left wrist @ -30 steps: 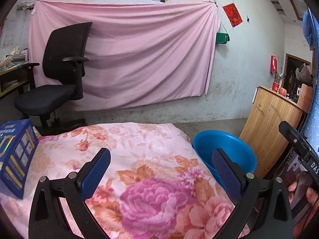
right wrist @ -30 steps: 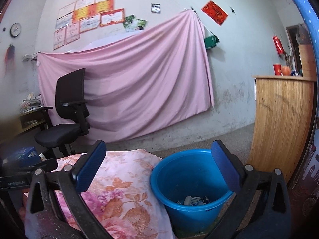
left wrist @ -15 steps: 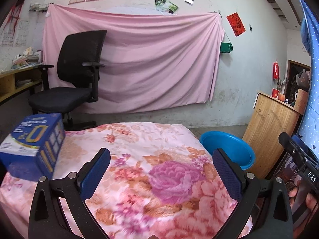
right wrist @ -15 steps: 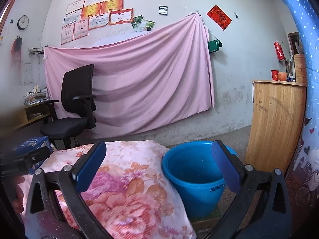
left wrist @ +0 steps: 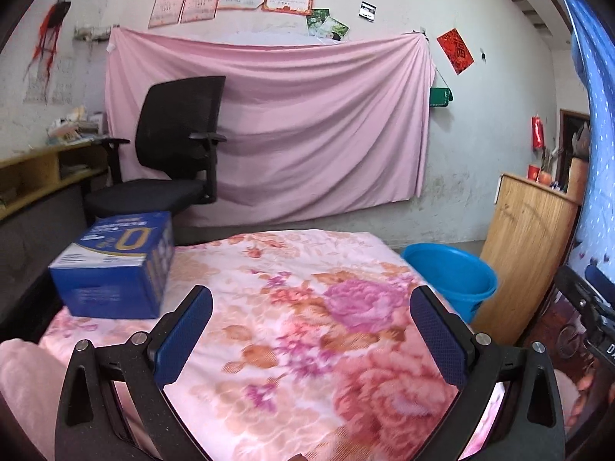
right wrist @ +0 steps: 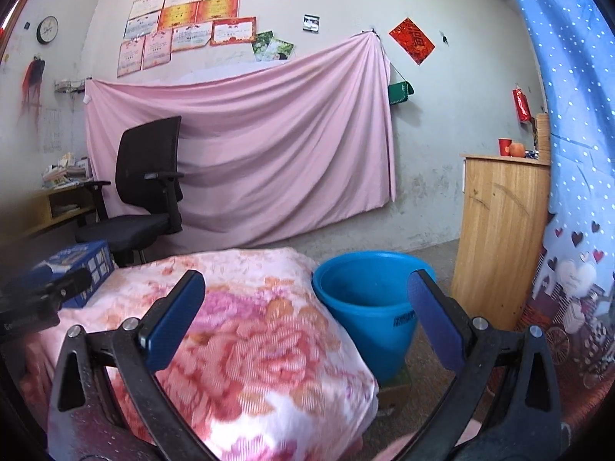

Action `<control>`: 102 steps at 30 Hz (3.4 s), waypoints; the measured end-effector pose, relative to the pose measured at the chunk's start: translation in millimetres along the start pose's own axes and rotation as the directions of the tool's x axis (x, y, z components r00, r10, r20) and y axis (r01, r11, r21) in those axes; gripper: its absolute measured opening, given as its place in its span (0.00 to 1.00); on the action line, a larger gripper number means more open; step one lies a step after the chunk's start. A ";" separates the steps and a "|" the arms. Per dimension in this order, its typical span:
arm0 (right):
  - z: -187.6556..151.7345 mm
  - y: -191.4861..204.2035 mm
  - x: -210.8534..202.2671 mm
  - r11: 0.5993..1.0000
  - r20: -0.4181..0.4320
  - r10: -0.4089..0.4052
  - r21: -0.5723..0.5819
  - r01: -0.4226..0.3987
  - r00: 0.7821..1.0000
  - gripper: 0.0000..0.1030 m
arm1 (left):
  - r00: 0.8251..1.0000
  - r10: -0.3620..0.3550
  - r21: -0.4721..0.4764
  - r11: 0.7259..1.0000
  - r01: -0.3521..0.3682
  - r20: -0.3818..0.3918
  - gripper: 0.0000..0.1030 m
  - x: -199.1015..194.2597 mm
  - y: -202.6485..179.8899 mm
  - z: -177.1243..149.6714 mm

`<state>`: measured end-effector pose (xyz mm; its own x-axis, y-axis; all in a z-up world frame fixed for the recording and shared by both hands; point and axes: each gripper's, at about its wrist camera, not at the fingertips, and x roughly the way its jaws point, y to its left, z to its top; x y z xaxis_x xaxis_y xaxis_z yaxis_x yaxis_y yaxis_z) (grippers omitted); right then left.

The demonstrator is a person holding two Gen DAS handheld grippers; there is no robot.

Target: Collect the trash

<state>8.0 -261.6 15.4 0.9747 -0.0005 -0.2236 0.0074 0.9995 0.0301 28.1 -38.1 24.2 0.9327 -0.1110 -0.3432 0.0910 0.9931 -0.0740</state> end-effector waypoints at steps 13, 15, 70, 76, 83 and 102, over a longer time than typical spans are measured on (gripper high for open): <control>-22.2 -2.4 -29.7 0.996 -0.020 -0.019 0.085 0.021 1.000 1.00 | 0.998 0.039 -0.012 0.999 -0.038 0.048 0.98 -38.3 1.9 -31.9; -23.0 2.0 -29.9 0.997 -0.023 -0.014 0.071 0.016 1.000 1.00 | 0.998 0.044 -0.008 0.999 -0.044 0.054 0.98 -41.0 1.2 -32.8; -32.5 17.0 -12.5 1.000 -0.090 0.001 0.028 0.001 0.996 1.00 | 0.998 0.051 -0.014 0.999 -0.051 0.048 0.98 -39.0 14.1 -36.3; -33.9 18.3 -12.1 0.999 -0.093 0.002 0.034 0.001 0.996 1.00 | 0.998 0.049 -0.013 0.999 -0.049 0.048 0.98 -38.9 15.5 -37.0; -34.2 19.3 -12.6 0.999 -0.095 0.004 0.035 -0.001 0.995 1.00 | 0.998 0.045 -0.022 0.999 -0.044 0.046 0.98 -38.6 20.0 -37.4; -33.4 18.5 -12.6 0.999 -0.097 0.004 0.037 0.000 0.995 1.00 | 0.998 0.043 -0.016 0.999 -0.042 0.047 0.98 -39.3 24.6 -38.1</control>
<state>-11.7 -242.0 -13.8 0.9486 0.0065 -0.3165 0.0151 0.9977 0.0658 -19.6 -10.7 0.2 0.9510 -0.0663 -0.3019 0.0460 0.9962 -0.0740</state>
